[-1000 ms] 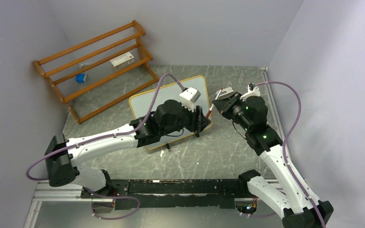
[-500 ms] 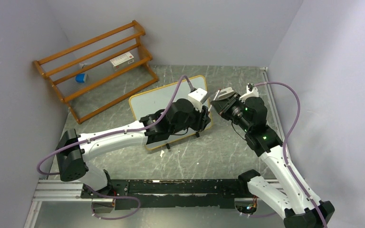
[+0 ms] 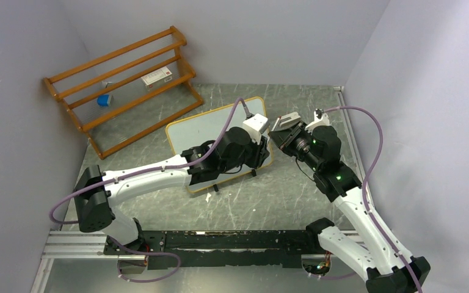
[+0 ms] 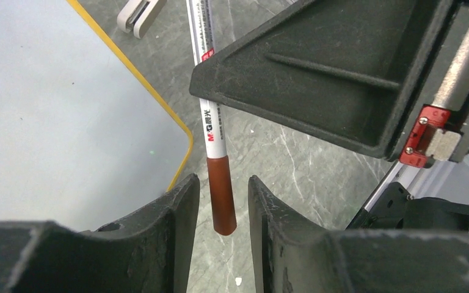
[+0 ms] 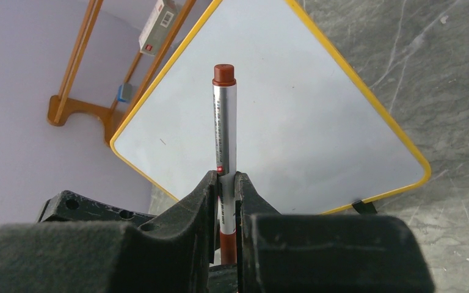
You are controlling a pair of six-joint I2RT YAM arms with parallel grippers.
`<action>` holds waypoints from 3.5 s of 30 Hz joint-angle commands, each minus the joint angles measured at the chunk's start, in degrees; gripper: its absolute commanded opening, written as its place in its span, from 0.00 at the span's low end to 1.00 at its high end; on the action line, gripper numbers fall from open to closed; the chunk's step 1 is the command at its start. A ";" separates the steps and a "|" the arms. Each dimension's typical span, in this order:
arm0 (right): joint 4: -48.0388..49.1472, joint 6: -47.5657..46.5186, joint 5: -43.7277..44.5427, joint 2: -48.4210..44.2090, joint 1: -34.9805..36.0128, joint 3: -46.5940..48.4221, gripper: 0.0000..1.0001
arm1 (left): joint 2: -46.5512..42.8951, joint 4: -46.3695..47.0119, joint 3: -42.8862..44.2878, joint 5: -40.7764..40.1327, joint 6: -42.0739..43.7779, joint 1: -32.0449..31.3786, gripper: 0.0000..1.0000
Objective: Write a sentence on the whiteboard
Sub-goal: Pass from the right arm to the left, then hold the whiteboard marker, then open the pen cap from the whiteboard marker.
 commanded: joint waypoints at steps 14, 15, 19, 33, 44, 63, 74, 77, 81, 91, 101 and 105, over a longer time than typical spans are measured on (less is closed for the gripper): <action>1.45 -2.47 -4.01 0.49 1.04 0.31 0.15 | -1.20 -2.63 0.60 -2.71 5.98 -0.45 0.05; 0.64 -3.42 -4.58 0.70 1.06 0.94 0.21 | -1.77 -3.43 0.50 -3.14 7.10 -0.45 0.05; -3.62 -8.11 -6.64 1.15 0.93 3.49 0.41 | -4.67 -7.02 -0.08 -4.28 12.55 -0.38 0.05; -24.42 -26.11 -24.12 8.90 -0.52 21.10 0.66 | -17.97 -20.68 -6.89 -0.88 32.74 3.08 0.05; -24.74 -24.47 -37.81 15.15 -2.80 23.46 0.68 | -21.82 -21.60 -8.40 4.66 43.11 3.33 0.05; -24.93 -28.28 -47.91 17.90 -2.76 20.82 0.54 | -20.42 -20.19 -6.14 10.39 57.92 2.85 0.05; -20.87 -26.74 -52.50 17.56 -2.72 18.85 0.42 | -22.15 -17.44 -7.59 12.40 61.69 2.89 0.05; -19.52 -25.91 -53.12 17.34 -2.67 18.27 0.41 | -21.80 -17.62 -7.50 12.81 61.51 2.89 0.05; -16.39 -23.53 -54.09 16.60 -2.72 17.18 0.41 | -21.48 -17.26 -7.79 13.32 60.98 2.89 0.05; -13.17 -21.04 -54.16 15.88 -2.72 16.52 0.37 | -20.94 -17.23 -8.72 12.99 60.05 2.89 0.05; -13.54 -21.62 -53.68 15.53 -2.72 15.70 0.30 | -22.28 -16.37 -9.51 11.07 59.92 2.89 0.05; -13.58 -21.83 -54.06 15.35 -2.72 15.47 0.27 | -21.83 -16.55 -9.35 10.63 59.93 2.89 0.05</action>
